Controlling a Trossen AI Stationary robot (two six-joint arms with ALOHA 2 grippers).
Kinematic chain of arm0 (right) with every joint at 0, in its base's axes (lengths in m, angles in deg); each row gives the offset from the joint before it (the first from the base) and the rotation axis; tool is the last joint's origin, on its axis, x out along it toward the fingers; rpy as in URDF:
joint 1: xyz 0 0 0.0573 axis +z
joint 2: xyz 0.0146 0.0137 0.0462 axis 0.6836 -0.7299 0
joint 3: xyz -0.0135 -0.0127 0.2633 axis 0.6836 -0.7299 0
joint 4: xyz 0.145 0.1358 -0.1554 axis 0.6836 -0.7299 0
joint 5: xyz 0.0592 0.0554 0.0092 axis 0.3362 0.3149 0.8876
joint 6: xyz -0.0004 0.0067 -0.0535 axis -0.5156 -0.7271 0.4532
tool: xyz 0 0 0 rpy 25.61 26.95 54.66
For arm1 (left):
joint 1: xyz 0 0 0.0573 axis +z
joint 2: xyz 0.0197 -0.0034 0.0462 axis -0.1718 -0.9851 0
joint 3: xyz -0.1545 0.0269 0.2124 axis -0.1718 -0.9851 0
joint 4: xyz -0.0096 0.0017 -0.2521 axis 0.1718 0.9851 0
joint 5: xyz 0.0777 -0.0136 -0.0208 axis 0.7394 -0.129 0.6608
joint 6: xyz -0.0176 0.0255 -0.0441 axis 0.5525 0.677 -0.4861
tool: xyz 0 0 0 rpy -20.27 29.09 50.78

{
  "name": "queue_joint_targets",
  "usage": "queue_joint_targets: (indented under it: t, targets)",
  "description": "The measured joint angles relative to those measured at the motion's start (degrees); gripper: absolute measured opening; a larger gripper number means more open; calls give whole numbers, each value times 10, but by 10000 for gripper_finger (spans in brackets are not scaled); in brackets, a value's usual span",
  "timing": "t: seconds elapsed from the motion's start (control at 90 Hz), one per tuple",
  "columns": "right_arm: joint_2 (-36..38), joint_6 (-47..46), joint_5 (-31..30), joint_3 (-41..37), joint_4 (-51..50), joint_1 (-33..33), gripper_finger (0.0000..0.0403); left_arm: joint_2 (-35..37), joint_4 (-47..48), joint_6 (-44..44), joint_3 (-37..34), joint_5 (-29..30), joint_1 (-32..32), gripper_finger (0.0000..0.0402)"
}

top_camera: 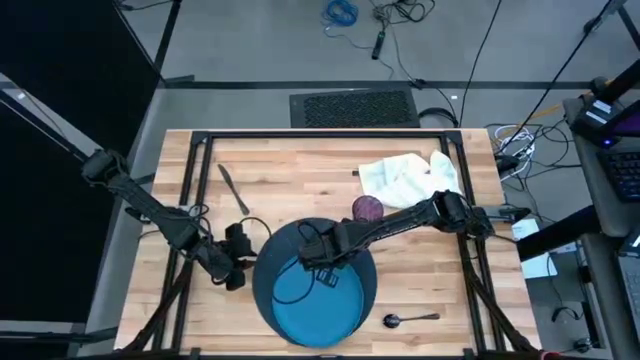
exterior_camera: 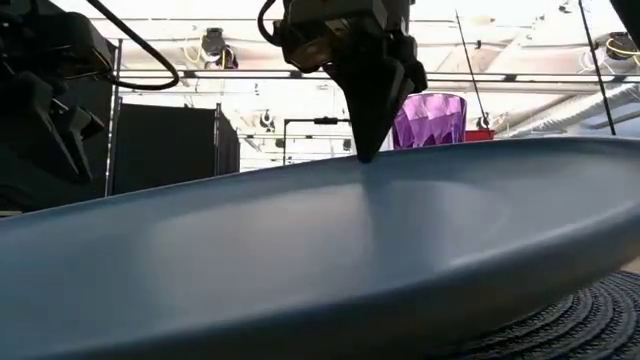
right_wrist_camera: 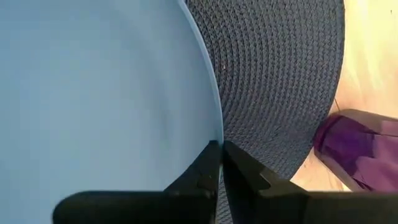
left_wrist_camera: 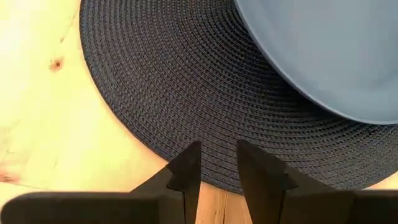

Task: Set table place
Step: Put the blue plate on the dark blue placemat, then fold the white napkin

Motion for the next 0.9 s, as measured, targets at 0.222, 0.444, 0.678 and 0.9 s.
queue_joint_targets:
  t: [0.222,0.444,0.678,0.9]
  targets:
    - [0,0,-1,0,0,0,28,0,0,0,0,0,0,86]
    - [0,7,-2,0,0,0,72,0,0,2,0,0,0,86]
    - [22,47,-7,15,10,-7,90,0,-28,43,0,30,0,86]
    - [81,106,-84,47,-4,20,91,18,-177,189,0,123,6,86]
